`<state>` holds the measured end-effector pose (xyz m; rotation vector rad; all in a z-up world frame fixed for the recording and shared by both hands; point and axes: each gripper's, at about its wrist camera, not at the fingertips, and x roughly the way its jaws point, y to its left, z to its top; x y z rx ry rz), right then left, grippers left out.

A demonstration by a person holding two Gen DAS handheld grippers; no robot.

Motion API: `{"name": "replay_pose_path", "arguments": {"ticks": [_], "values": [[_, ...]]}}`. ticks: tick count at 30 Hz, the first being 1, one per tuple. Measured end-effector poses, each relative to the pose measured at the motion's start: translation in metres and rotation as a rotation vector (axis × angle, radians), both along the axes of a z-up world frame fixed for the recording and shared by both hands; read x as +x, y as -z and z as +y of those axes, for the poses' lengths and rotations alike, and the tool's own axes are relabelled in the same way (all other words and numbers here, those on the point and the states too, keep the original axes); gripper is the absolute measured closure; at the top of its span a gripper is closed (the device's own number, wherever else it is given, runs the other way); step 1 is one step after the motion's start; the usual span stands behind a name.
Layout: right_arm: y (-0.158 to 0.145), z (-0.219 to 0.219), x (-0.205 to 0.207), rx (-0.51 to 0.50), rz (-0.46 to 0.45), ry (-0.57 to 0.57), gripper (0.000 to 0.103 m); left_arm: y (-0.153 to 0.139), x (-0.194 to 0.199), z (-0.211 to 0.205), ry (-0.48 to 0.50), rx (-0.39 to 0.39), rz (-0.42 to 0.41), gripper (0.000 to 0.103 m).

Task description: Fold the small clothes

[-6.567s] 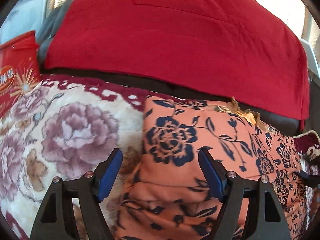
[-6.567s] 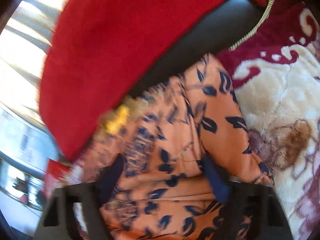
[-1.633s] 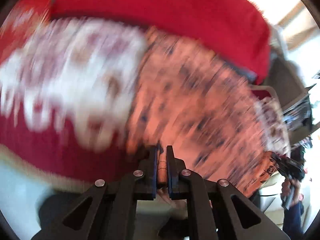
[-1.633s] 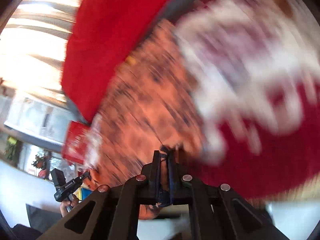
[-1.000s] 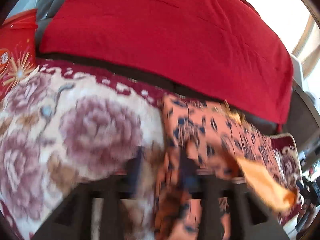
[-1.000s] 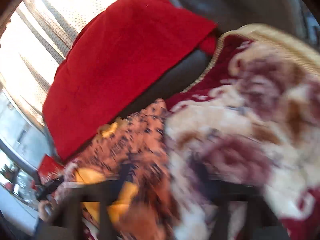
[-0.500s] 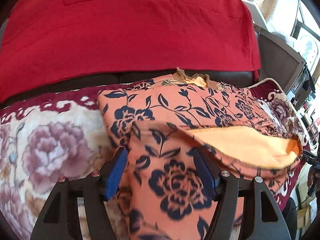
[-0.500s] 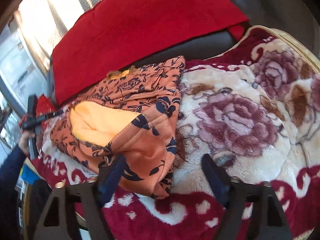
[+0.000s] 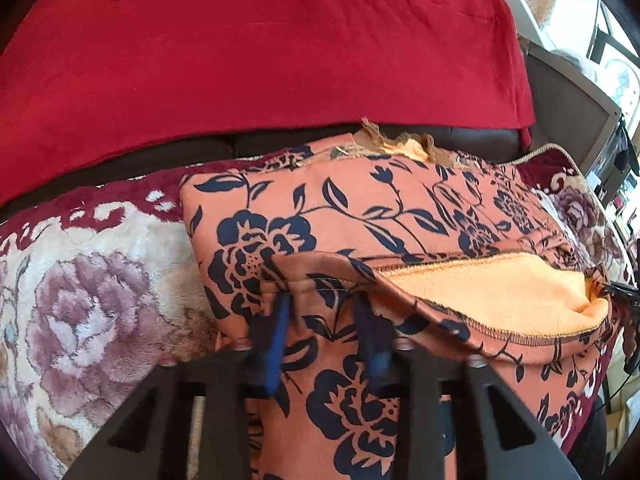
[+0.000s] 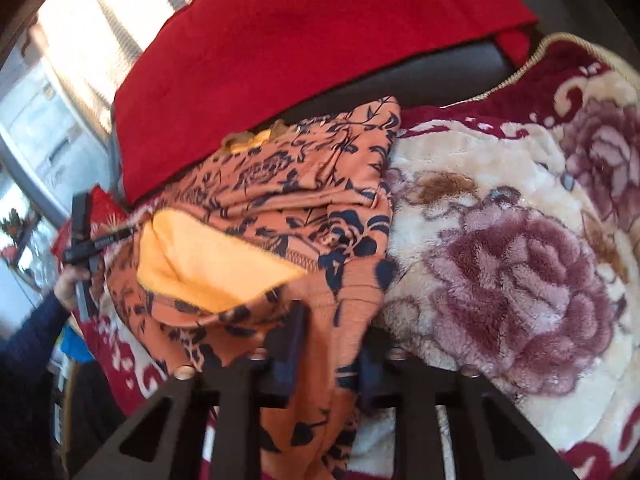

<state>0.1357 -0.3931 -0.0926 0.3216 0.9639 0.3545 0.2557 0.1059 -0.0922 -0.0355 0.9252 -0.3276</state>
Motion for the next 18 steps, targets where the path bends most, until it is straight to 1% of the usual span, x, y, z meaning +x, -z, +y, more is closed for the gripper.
{"name": "replay_pose_path", "arguments": {"ticks": [1, 3, 4, 5, 6, 7, 9, 10, 11, 13, 14, 15, 16, 17, 18], "values": [[-0.001, -0.001, 0.0, 0.007, -0.003, 0.01, 0.09, -0.001, 0.0, 0.001, -0.002, -0.002, -0.004, 0.081], [-0.004, -0.003, -0.002, 0.028, -0.011, 0.022, 0.091, -0.002, 0.002, 0.005, -0.007, -0.008, -0.006, 0.081], [-0.005, -0.003, -0.002, 0.034, -0.012, 0.024, 0.091, -0.002, 0.003, 0.007, -0.013, -0.017, -0.004, 0.078], [-0.006, -0.002, -0.001, 0.032, -0.016, 0.028, 0.091, -0.001, 0.005, 0.008, -0.018, -0.02, 0.008, 0.073], [-0.007, -0.002, -0.001, 0.023, -0.019, 0.035, 0.091, 0.0, 0.008, 0.01, -0.032, -0.018, 0.016, 0.058], [-0.006, -0.003, 0.001, 0.023, -0.019, 0.048, 0.09, -0.001, 0.009, 0.013, -0.047, -0.024, 0.012, 0.049], [-0.004, -0.005, 0.004, 0.061, -0.003, 0.051, 0.09, -0.004, 0.008, 0.018, -0.074, -0.054, -0.009, 0.042], [-0.004, -0.005, 0.006, 0.063, -0.002, 0.052, 0.09, -0.004, 0.007, 0.018, -0.071, -0.058, -0.004, 0.041], [-0.004, -0.004, 0.007, 0.061, -0.004, 0.051, 0.089, -0.003, 0.007, 0.016, -0.062, -0.054, -0.005, 0.041], [-0.001, -0.003, 0.01, 0.071, 0.007, 0.053, 0.089, -0.001, 0.009, 0.008, -0.035, -0.019, -0.003, 0.041], [0.001, -0.003, 0.013, 0.073, 0.016, 0.058, 0.089, 0.002, 0.011, 0.004, -0.027, 0.0, 0.008, 0.042], [0.004, -0.003, 0.016, 0.074, 0.028, 0.061, 0.089, 0.005, 0.013, 0.001, -0.026, 0.007, 0.022, 0.053], [0.006, -0.002, 0.017, 0.07, 0.038, 0.063, 0.089, 0.007, 0.016, 0.001, -0.025, 0.009, 0.041, 0.07], [0.01, -0.002, 0.019, 0.064, 0.053, 0.067, 0.089, 0.009, 0.018, 0.0, -0.034, 0.017, 0.055, 0.078], [0.012, -0.001, 0.02, 0.057, 0.065, 0.068, 0.089, 0.009, 0.018, 0.0, -0.036, 0.021, 0.058, 0.091]]}}
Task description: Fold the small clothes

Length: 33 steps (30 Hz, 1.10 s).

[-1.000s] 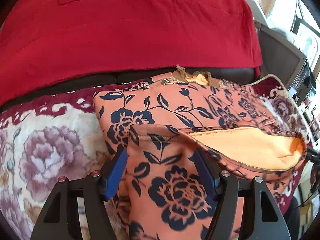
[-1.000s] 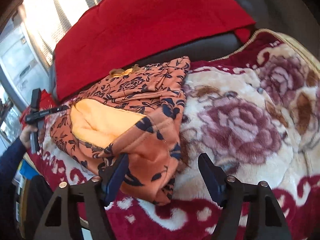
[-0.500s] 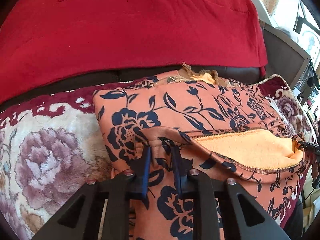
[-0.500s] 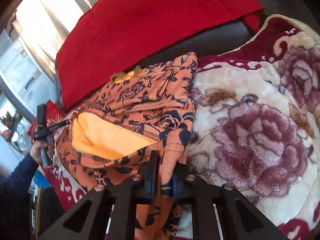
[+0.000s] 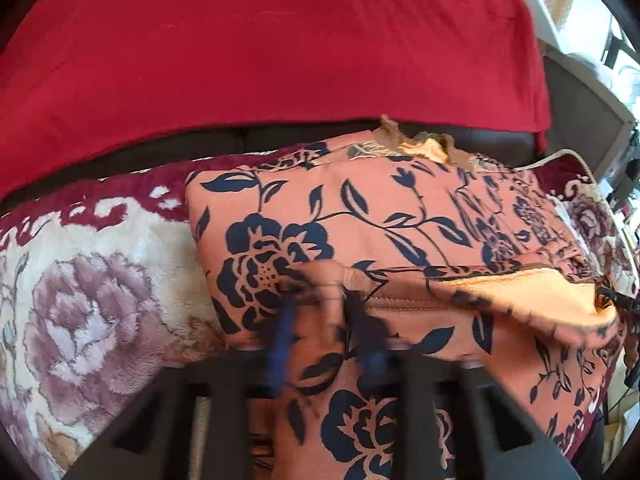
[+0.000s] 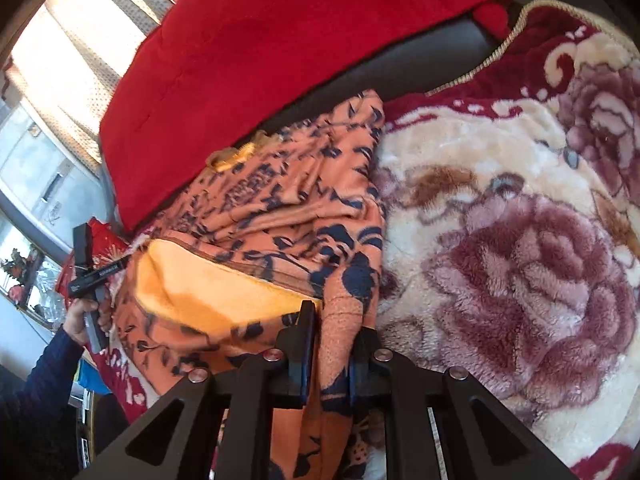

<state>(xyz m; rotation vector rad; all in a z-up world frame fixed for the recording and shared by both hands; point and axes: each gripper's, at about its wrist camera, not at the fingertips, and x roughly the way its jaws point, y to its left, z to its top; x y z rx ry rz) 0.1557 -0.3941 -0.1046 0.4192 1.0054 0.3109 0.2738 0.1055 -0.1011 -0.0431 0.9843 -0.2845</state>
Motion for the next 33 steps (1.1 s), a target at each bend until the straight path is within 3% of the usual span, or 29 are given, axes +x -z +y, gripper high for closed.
{"name": "replay_pose_path", "arguments": {"ticks": [2, 5, 10, 15, 18, 21, 23, 26, 27, 28, 29, 30, 31, 33], "values": [[-0.002, 0.002, -0.001, -0.017, 0.001, -0.003, 0.094, -0.008, -0.004, -0.001, 0.005, 0.0, -0.016, 0.097], [-0.018, 0.008, -0.007, -0.064, -0.039, -0.015, 0.097, -0.034, -0.023, 0.001, -0.011, 0.021, -0.114, 0.098], [-0.058, 0.001, -0.029, -0.065, -0.163, 0.034, 0.097, -0.088, -0.077, 0.012, -0.053, -0.001, -0.305, 0.098], [-0.093, 0.009, -0.041, -0.11, -0.301, 0.049, 0.097, -0.124, -0.126, 0.013, -0.099, 0.049, -0.489, 0.098], [-0.118, 0.019, -0.039, -0.166, -0.39, 0.04, 0.097, -0.146, -0.141, 0.017, -0.141, 0.09, -0.608, 0.098], [-0.148, 0.022, -0.007, -0.196, -0.472, 0.035, 0.097, -0.165, -0.13, 0.025, -0.181, 0.095, -0.672, 0.098], [-0.159, 0.019, 0.032, -0.171, -0.484, 0.041, 0.097, -0.167, -0.105, 0.028, -0.202, 0.103, -0.677, 0.098], [-0.151, 0.018, 0.102, -0.119, -0.436, 0.061, 0.094, -0.149, -0.043, 0.04, -0.252, 0.083, -0.564, 0.096], [-0.137, 0.016, 0.127, -0.115, -0.396, 0.087, 0.079, -0.134, -0.015, 0.046, -0.305, 0.085, -0.504, 0.092], [-0.114, 0.014, 0.156, -0.102, -0.304, 0.092, 0.063, -0.116, 0.011, 0.047, -0.315, 0.102, -0.427, 0.077], [-0.081, 0.01, 0.182, -0.112, -0.157, 0.13, 0.023, -0.095, 0.038, 0.048, -0.299, 0.132, -0.318, 0.065], [-0.059, 0.008, 0.191, -0.142, -0.075, 0.185, 0.021, -0.071, 0.06, 0.052, -0.308, 0.151, -0.214, 0.053], [-0.044, 0.006, 0.192, -0.151, -0.037, 0.21, 0.022, -0.056, 0.07, 0.058, -0.329, 0.17, -0.169, 0.053], [-0.039, -0.002, 0.167, -0.097, -0.091, 0.274, 0.023, -0.045, 0.068, 0.075, -0.424, 0.224, -0.137, 0.053]]}}
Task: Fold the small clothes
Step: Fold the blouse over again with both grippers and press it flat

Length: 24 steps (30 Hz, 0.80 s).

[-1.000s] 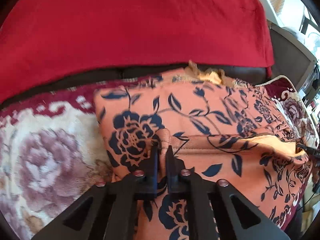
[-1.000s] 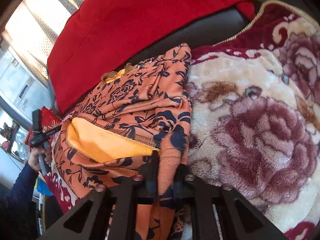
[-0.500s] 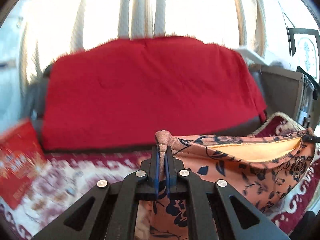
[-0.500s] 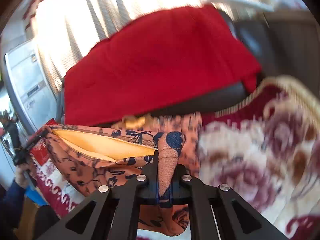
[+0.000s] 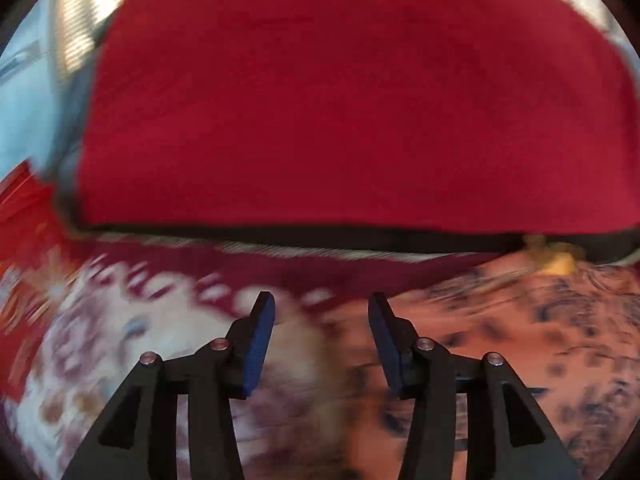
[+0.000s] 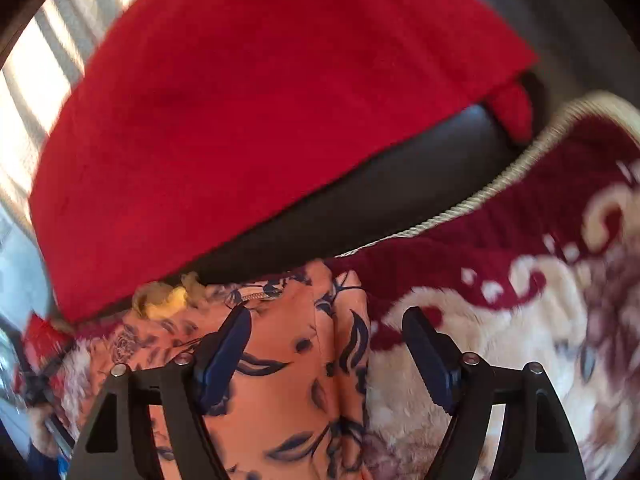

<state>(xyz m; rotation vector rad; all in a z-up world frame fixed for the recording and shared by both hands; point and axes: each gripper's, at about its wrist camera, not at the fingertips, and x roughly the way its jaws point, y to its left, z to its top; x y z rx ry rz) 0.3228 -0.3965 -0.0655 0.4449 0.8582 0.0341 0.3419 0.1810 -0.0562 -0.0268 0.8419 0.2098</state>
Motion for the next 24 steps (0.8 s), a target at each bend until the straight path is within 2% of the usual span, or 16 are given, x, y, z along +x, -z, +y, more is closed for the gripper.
{"name": "replay_pose_path", "arguments": {"ticks": [2, 4, 6, 9, 11, 14, 17, 19, 21, 23, 24], "values": [[-0.007, -0.009, -0.036, 0.059, -0.061, 0.036, 0.023, -0.011, -0.025, 0.017, -0.033, -0.053, -0.081, 0.049], [-0.018, -0.01, -0.077, 0.036, -0.105, 0.032, 0.023, -0.026, -0.058, 0.027, -0.029, -0.086, -0.147, 0.036], [-0.02, -0.003, -0.117, 0.057, -0.103, -0.013, 0.023, -0.036, -0.099, 0.027, -0.011, -0.111, -0.2, 0.025], [-0.005, 0.016, -0.169, 0.18, -0.05, -0.072, 0.023, -0.031, -0.148, 0.011, 0.066, -0.211, -0.195, 0.016], [0.01, 0.031, -0.185, 0.247, -0.01, -0.092, 0.023, -0.012, -0.172, -0.004, 0.102, -0.356, -0.149, 0.015], [0.028, 0.047, -0.187, 0.33, 0.013, -0.078, 0.023, 0.009, -0.18, -0.024, 0.099, -0.517, -0.104, 0.015], [0.039, 0.04, -0.165, 0.416, 0.023, 0.027, 0.023, 0.036, -0.17, -0.03, -0.018, -0.631, -0.071, 0.015], [0.054, 0.039, -0.15, 0.491, 0.063, 0.128, 0.023, 0.05, -0.16, -0.029, -0.104, -0.657, -0.046, 0.015], [0.057, 0.035, -0.137, 0.503, 0.058, 0.194, 0.023, 0.057, -0.153, -0.025, -0.178, -0.66, -0.04, 0.015], [0.059, 0.033, -0.129, 0.528, 0.057, 0.257, 0.023, 0.062, -0.14, -0.025, -0.212, -0.659, -0.027, 0.014], [0.059, 0.032, -0.123, 0.533, 0.053, 0.279, 0.036, 0.065, -0.132, -0.024, -0.221, -0.665, -0.022, 0.016]]}}
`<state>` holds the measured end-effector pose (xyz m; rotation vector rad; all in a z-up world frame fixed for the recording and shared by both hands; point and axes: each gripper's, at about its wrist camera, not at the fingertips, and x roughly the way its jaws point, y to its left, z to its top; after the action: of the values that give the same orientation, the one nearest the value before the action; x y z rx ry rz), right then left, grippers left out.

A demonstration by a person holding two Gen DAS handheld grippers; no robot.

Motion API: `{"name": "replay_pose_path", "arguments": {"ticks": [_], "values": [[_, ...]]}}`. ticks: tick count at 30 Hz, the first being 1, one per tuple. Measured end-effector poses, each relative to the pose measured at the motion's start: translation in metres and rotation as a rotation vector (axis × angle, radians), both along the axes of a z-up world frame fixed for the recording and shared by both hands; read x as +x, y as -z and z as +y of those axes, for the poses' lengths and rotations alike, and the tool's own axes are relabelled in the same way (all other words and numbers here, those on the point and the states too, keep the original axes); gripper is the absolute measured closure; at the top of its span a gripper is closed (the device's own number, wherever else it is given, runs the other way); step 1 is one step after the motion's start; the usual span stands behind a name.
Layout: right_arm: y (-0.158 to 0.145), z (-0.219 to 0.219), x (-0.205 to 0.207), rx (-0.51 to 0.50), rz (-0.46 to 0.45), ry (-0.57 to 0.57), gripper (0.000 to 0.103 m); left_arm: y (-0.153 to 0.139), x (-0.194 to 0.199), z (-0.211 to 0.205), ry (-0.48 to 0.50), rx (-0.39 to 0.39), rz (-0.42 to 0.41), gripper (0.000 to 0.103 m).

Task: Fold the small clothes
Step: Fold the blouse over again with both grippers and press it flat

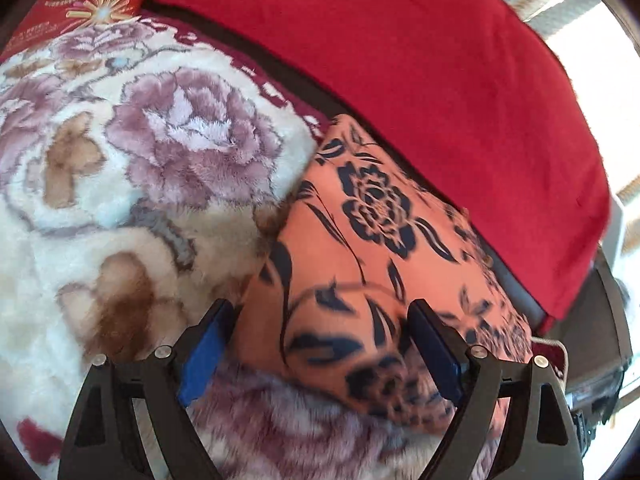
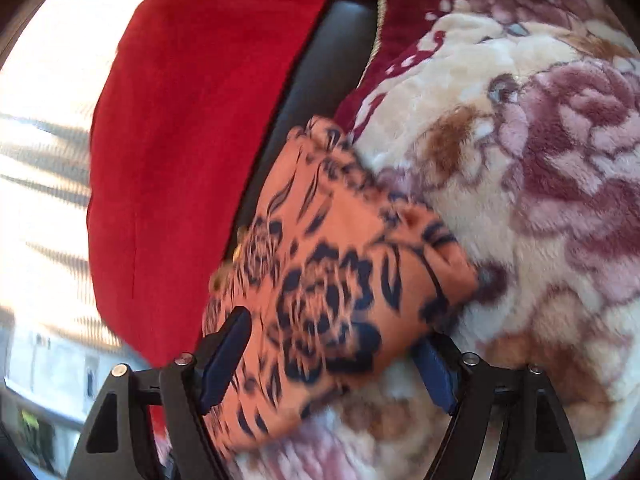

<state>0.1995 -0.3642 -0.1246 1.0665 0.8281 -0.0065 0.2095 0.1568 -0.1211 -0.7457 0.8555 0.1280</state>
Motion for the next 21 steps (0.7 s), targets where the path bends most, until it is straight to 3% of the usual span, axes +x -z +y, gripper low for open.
{"name": "replay_pose_path", "arguments": {"ticks": [1, 2, 3, 4, 6, 9, 12, 14, 17, 19, 20, 21], "values": [[0.002, 0.0, 0.008, -0.006, 0.013, 0.009, 0.053, 0.002, 0.007, 0.001, 0.009, -0.009, -0.003, 0.025], [0.006, 0.001, 0.017, -0.001, 0.04, -0.001, 0.09, 0.003, 0.01, 0.003, 0.018, 0.0, 0.009, 0.044], [0.01, 0.002, 0.025, -0.001, 0.067, -0.012, 0.091, 0.004, 0.019, 0.003, 0.03, 0.022, 0.058, 0.079], [0.008, 0.003, 0.031, -0.03, 0.076, -0.025, 0.092, 0.003, 0.025, 0.006, 0.046, -0.018, 0.08, 0.081], [-0.021, 0.011, 0.033, -0.113, 0.035, -0.061, 0.094, -0.017, 0.029, 0.002, 0.064, 0.022, 0.069, 0.083], [-0.074, 0.018, 0.017, -0.179, -0.065, -0.103, 0.095, -0.078, 0.01, -0.01, 0.121, 0.124, -0.07, 0.084], [-0.115, 0.022, -0.02, -0.243, -0.133, -0.121, 0.095, -0.121, -0.023, -0.019, 0.155, 0.145, -0.163, 0.084], [-0.119, 0.019, -0.05, -0.236, -0.143, -0.118, 0.095, -0.128, -0.052, -0.022, 0.181, 0.138, -0.183, 0.083], [-0.092, 0.004, -0.115, -0.271, -0.085, -0.119, 0.089, -0.098, -0.088, -0.029, 0.249, 0.179, -0.133, 0.075], [-0.038, -0.006, -0.148, -0.268, 0.043, -0.16, 0.072, -0.043, -0.102, -0.03, 0.309, 0.231, -0.017, 0.043], [-0.014, -0.014, -0.161, -0.248, 0.112, -0.161, 0.063, -0.026, -0.103, -0.027, 0.319, 0.249, 0.036, 0.042], [0.001, -0.023, -0.179, -0.177, 0.089, -0.15, 0.065, -0.002, -0.107, -0.017, 0.324, 0.25, 0.121, 0.041]]}}
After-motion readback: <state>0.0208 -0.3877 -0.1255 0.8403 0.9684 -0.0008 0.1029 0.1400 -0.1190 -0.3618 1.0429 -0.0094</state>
